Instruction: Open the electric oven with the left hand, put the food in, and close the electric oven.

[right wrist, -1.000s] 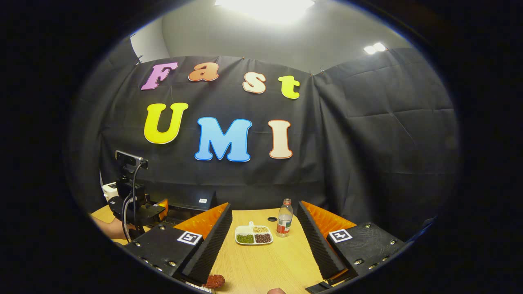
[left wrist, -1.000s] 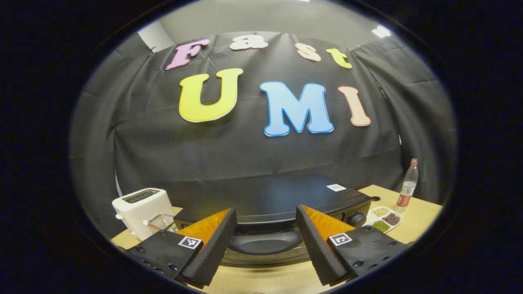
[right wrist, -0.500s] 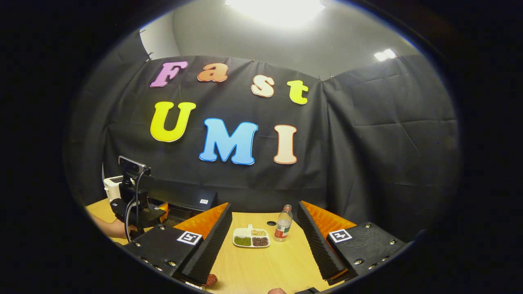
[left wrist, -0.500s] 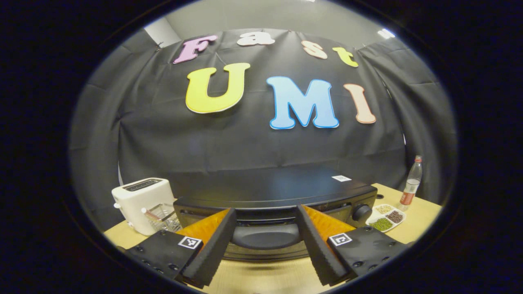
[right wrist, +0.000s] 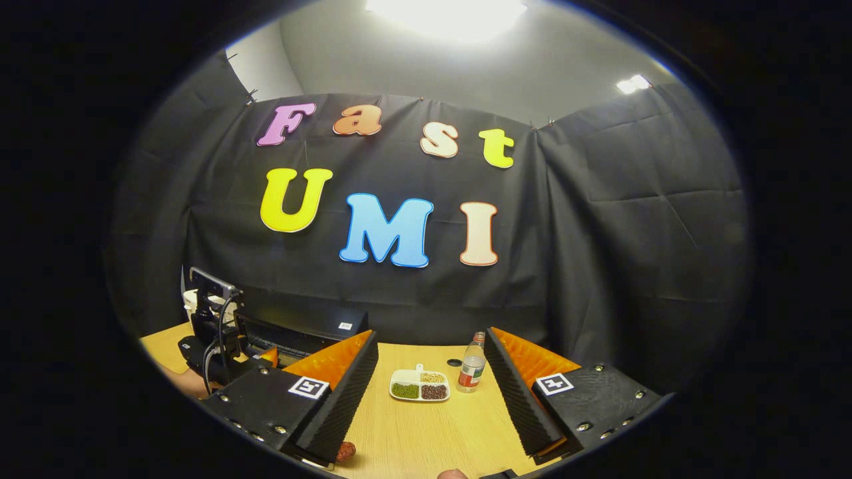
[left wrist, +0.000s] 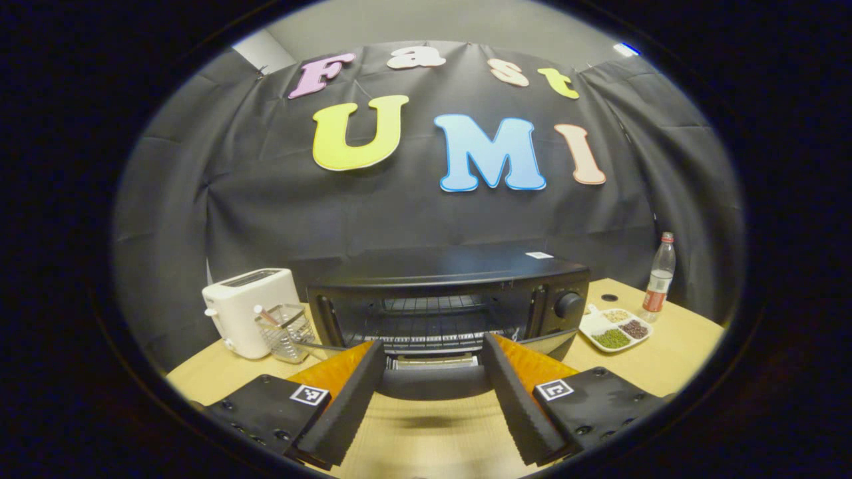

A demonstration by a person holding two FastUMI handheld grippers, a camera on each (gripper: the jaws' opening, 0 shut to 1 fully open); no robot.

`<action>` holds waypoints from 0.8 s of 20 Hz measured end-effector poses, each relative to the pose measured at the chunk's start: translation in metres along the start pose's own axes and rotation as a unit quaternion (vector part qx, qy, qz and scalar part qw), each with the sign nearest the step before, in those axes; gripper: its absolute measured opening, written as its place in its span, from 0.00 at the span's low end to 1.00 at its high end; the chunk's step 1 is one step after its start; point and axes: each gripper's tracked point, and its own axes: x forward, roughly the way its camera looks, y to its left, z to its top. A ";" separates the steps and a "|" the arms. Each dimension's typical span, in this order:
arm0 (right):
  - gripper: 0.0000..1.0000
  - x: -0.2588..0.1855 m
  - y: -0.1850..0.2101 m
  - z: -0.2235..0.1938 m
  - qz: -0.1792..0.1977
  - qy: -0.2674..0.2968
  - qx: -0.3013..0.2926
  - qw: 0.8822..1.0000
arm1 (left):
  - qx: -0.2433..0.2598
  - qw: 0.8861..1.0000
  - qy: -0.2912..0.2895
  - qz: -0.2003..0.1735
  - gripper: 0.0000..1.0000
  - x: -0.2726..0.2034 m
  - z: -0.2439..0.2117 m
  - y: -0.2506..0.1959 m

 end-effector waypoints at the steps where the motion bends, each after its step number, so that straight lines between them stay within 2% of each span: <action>1: 0.97 0.000 -0.001 0.000 0.004 0.000 0.001 1.000 | 0.002 1.000 0.004 0.001 1.00 -0.006 -0.006 -0.001; 5: 0.97 0.001 0.000 -0.009 0.022 0.012 0.004 1.000 | 0.012 0.999 0.029 0.010 1.00 -0.023 -0.033 -0.006; 6: 0.97 0.000 0.000 -0.012 0.027 0.018 0.008 0.999 | 0.015 0.999 0.033 0.011 0.97 -0.025 -0.036 -0.008; 8: 0.97 -0.001 0.000 -0.017 0.037 0.027 0.017 0.999 | 0.019 0.999 0.044 0.011 1.00 -0.031 -0.047 -0.012; 10: 0.97 -0.002 -0.001 -0.023 0.042 0.035 0.020 0.998 | 0.021 0.998 0.058 0.013 0.94 -0.036 -0.060 -0.014; 11: 0.97 -0.001 -0.002 -0.027 0.043 0.040 0.020 0.998 | 0.022 0.998 0.063 0.013 0.97 -0.038 -0.065 -0.015; 12: 0.97 0.000 -0.003 -0.031 0.048 0.045 0.023 0.998 | 0.025 0.997 0.067 0.013 0.96 -0.041 -0.069 -0.016; 13: 0.97 -0.001 -0.001 -0.034 0.052 0.049 0.028 0.997 | 0.029 0.997 0.066 0.014 1.00 -0.045 -0.070 -0.017; 16: 0.97 0.000 -0.002 -0.048 0.061 0.064 0.037 0.995 | 0.035 0.998 0.056 0.020 0.97 -0.064 -0.062 -0.016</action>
